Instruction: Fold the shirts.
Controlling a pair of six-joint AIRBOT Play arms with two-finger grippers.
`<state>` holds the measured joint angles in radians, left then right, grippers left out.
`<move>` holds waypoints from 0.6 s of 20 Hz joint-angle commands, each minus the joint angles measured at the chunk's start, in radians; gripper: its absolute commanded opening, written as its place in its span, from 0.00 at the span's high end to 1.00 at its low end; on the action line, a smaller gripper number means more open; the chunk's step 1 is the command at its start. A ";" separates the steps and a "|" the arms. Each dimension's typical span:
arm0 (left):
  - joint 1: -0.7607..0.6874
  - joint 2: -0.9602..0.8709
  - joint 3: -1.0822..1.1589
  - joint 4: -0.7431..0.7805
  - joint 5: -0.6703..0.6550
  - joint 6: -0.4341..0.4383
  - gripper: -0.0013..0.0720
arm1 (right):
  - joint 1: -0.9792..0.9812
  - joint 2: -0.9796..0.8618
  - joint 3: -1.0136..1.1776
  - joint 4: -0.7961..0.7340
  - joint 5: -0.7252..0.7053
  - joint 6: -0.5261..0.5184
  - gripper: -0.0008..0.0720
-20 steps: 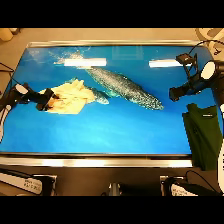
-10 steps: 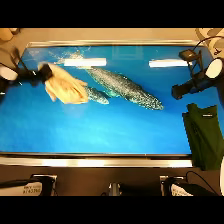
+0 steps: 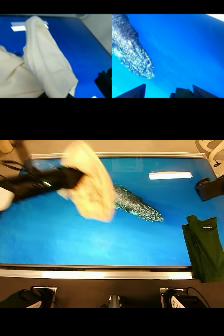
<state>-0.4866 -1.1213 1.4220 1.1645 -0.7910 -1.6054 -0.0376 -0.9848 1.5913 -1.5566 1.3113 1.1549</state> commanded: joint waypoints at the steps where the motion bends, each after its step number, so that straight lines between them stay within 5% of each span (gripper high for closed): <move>1: -0.172 -0.079 -0.108 0.085 0.002 -0.114 0.95 | 0.000 0.088 0.010 0.000 0.090 0.005 0.16; 5: -0.264 -0.266 -0.238 0.060 -0.005 -0.203 0.94 | 0.000 0.041 -0.034 0.000 0.270 0.024 0.19; 6: -0.281 -0.319 -0.249 0.008 -0.010 -0.202 0.94 | 0.000 0.013 -0.061 0.005 0.288 0.024 0.29; 9: -0.315 -0.430 -0.248 -0.108 -0.007 -0.201 0.94 | 0.000 -0.087 -0.160 0.046 0.264 0.024 0.32; 10: -0.311 -0.446 -0.248 -0.149 -0.009 -0.190 0.67 | 0.000 -0.129 -0.187 0.070 0.257 0.023 0.31; 11: -0.299 -0.444 -0.246 -0.174 -0.018 -0.179 0.07 | 0.000 -0.167 -0.200 0.101 0.257 0.023 0.32; 12: -0.270 -0.432 -0.229 -0.174 -0.063 -0.171 0.01 | 0.000 -0.200 -0.200 0.132 0.257 0.011 0.32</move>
<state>-0.7712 -1.5162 1.1881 1.0664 -0.8040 -1.7882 -0.0376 -1.0966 1.4361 -1.4979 1.5585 1.1755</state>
